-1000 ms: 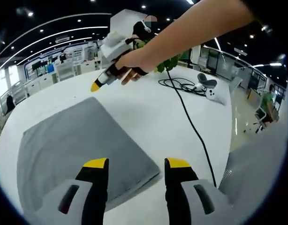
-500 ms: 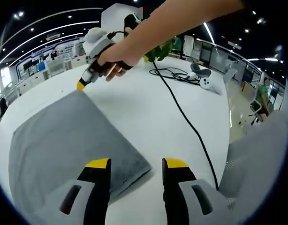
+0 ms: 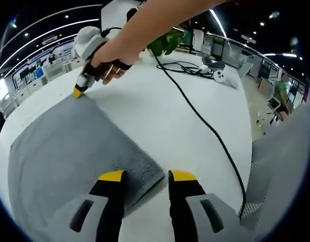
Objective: Fold the towel on the table until its edges align and the towel forms a compact rectangular stack.
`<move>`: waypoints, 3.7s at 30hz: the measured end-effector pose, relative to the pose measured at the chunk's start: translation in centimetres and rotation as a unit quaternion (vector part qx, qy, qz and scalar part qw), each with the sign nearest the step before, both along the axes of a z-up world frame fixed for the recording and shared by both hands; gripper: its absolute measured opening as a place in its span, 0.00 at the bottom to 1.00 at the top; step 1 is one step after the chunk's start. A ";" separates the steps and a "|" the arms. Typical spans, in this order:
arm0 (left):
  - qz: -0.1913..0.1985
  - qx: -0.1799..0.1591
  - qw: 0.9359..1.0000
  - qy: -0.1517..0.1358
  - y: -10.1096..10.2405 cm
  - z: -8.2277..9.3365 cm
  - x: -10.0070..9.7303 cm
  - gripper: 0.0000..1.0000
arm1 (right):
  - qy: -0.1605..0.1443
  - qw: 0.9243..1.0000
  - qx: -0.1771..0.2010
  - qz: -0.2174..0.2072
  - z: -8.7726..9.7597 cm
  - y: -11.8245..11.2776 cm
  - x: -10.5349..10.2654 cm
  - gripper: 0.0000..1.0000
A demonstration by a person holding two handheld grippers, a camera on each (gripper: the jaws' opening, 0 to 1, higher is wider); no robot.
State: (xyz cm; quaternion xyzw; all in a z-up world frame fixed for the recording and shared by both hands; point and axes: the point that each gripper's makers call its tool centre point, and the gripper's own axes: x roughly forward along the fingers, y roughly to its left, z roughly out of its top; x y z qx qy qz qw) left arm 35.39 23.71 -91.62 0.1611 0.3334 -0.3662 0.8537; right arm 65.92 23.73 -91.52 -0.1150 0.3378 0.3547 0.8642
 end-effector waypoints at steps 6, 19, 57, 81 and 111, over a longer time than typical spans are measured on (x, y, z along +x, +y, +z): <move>-0.004 0.011 1.000 -0.006 0.2 -0.2 0.3 0.23 | 0.010 1.000 0.003 0.014 -0.3 0.6 0.0 0.08; 0.048 -0.058 0.995 0.059 -0.9 0.6 0.1 0.05 | 0.034 0.999 -0.016 0.016 -0.2 -1.2 -1.4 0.02; 0.024 -0.215 0.976 0.013 -8.2 13.9 0.5 0.05 | 0.030 0.998 -0.029 -0.053 10.0 -10.7 -3.3 0.00; 0.083 -0.262 0.961 -0.041 0.1 18.6 -0.5 0.05 | 0.023 0.993 -0.035 -0.111 15.8 -7.0 -2.7 0.00; 0.144 -0.249 0.957 -0.037 6.3 14.6 -1.2 0.05 | 0.029 0.996 -0.064 -0.059 13.8 0.9 -3.7 0.01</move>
